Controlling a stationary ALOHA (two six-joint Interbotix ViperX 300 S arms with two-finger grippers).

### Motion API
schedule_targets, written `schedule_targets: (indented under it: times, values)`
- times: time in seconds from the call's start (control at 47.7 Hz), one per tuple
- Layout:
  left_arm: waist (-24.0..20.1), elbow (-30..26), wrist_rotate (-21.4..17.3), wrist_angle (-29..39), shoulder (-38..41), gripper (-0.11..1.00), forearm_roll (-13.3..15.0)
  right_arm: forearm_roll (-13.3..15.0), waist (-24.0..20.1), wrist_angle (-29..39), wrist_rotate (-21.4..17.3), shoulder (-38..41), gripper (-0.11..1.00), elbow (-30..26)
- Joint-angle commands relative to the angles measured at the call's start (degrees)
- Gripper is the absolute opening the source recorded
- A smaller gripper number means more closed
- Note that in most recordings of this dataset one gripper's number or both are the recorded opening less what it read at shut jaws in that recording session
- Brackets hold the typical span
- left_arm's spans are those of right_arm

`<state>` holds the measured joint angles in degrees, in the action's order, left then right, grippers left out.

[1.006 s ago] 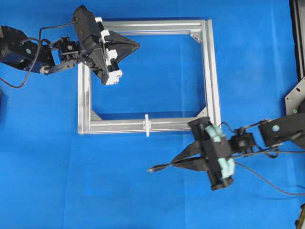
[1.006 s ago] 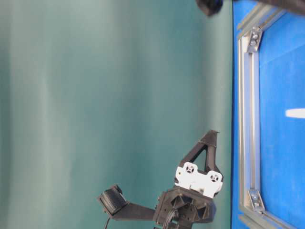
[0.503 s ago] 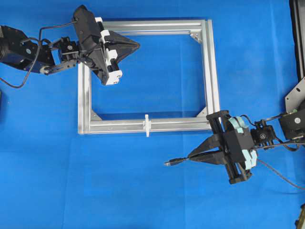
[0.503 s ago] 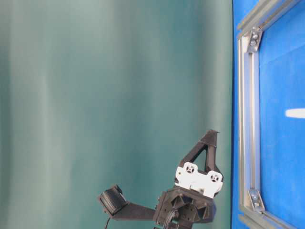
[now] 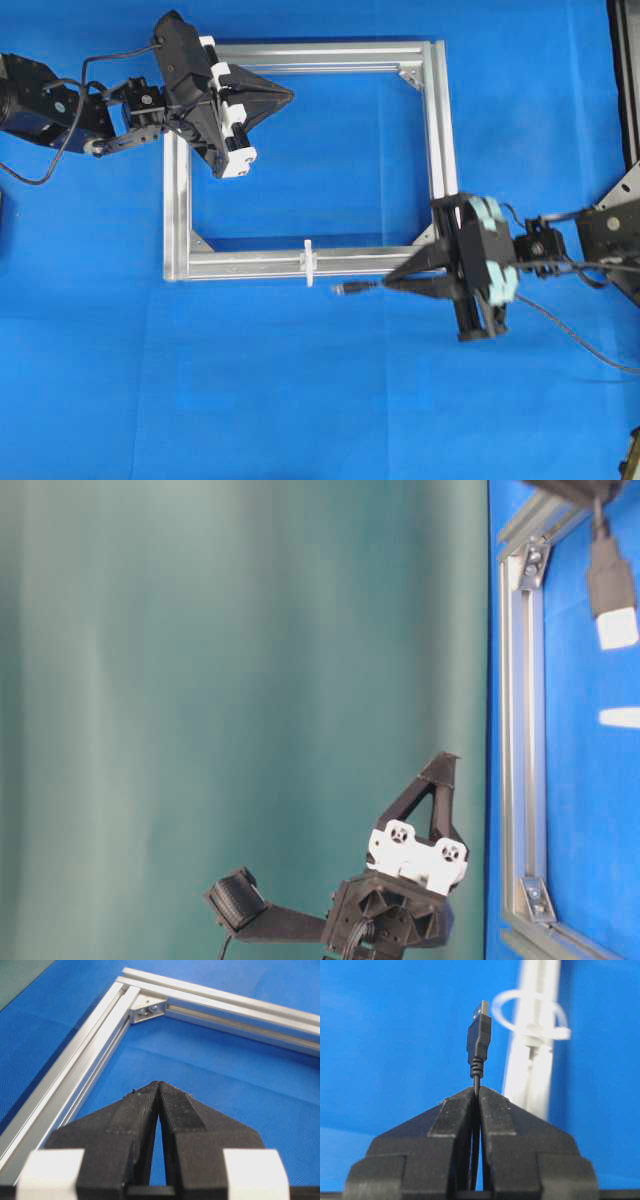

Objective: Insert the wire through the string loop located in the center.
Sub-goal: 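Carry the cable plug toward the white zip-tie loop on the frame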

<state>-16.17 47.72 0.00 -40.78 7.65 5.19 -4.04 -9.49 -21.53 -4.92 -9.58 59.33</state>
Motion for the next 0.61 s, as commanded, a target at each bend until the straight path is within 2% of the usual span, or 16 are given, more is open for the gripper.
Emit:
schedule_targets:
  times: [0.0, 0.189, 0.587]
  values:
    - [-0.2, -0.4, 0.0, -0.5, -1.9, 0.00, -0.2, -0.2, 1.9, -0.5, 0.1, 0.2, -0.02, -0.6]
    - [-0.2, -0.4, 0.0, -0.5, -1.9, 0.00, -0.1, -0.2, 4.3, -0.6, 0.2, 2.2, -0.02, -0.8]
    - [-0.2, -0.4, 0.0, -0.5, -1.9, 0.00, -0.2, -0.2, 4.6, -1.8, 0.2, 2.6, -0.02, -0.7]
